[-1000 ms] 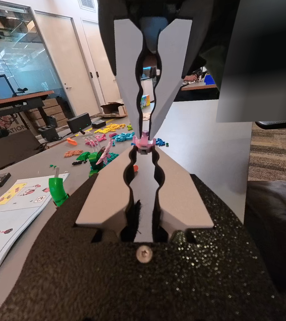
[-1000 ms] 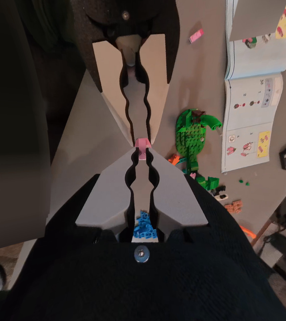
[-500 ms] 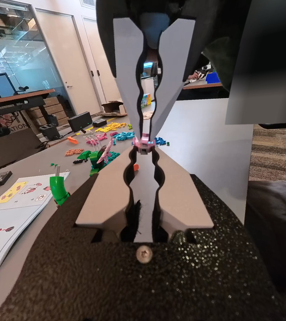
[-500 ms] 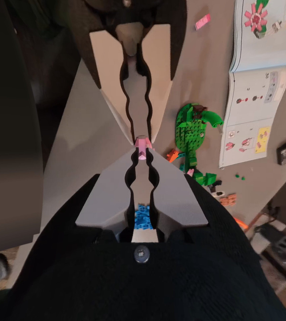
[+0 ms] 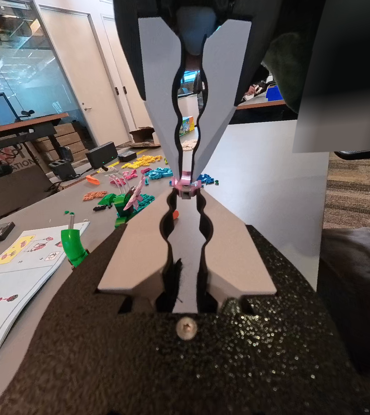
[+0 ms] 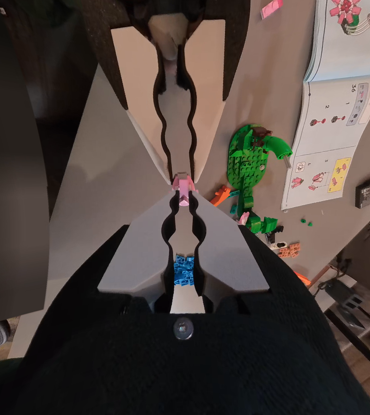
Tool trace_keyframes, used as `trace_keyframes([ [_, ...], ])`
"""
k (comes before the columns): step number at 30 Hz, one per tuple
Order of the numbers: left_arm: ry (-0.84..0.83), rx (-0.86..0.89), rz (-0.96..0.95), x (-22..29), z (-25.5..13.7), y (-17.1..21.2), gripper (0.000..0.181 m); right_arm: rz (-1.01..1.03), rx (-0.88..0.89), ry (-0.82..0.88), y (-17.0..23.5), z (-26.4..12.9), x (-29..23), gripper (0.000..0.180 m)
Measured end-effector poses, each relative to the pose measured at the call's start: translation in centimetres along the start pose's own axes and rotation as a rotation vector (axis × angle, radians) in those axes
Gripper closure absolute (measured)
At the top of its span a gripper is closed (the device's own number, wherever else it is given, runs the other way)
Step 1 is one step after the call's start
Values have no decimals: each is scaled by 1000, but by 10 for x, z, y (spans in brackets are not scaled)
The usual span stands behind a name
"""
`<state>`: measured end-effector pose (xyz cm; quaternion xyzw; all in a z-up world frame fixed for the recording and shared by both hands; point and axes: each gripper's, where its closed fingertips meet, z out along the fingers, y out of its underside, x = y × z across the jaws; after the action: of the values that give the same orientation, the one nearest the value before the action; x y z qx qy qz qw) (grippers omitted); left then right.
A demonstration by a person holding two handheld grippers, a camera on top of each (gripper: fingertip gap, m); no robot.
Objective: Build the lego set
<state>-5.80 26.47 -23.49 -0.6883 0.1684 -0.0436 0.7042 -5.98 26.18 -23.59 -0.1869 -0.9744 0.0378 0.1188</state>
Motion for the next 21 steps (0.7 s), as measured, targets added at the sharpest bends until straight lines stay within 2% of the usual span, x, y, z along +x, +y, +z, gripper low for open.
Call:
trace_keyframes([
  [10, 0, -11, 3, 0, 1, 2, 165, 21, 57, -15, -2, 1, 0, 174],
  [14, -64, -8, 3, -9, 0, 1, 166, 64, 37, 18, 20, 2, 3, 174],
  [21, -90, -18, 11, -13, 0, 3, 166, 218, 47, -41, 77, 67, -31, 174],
])
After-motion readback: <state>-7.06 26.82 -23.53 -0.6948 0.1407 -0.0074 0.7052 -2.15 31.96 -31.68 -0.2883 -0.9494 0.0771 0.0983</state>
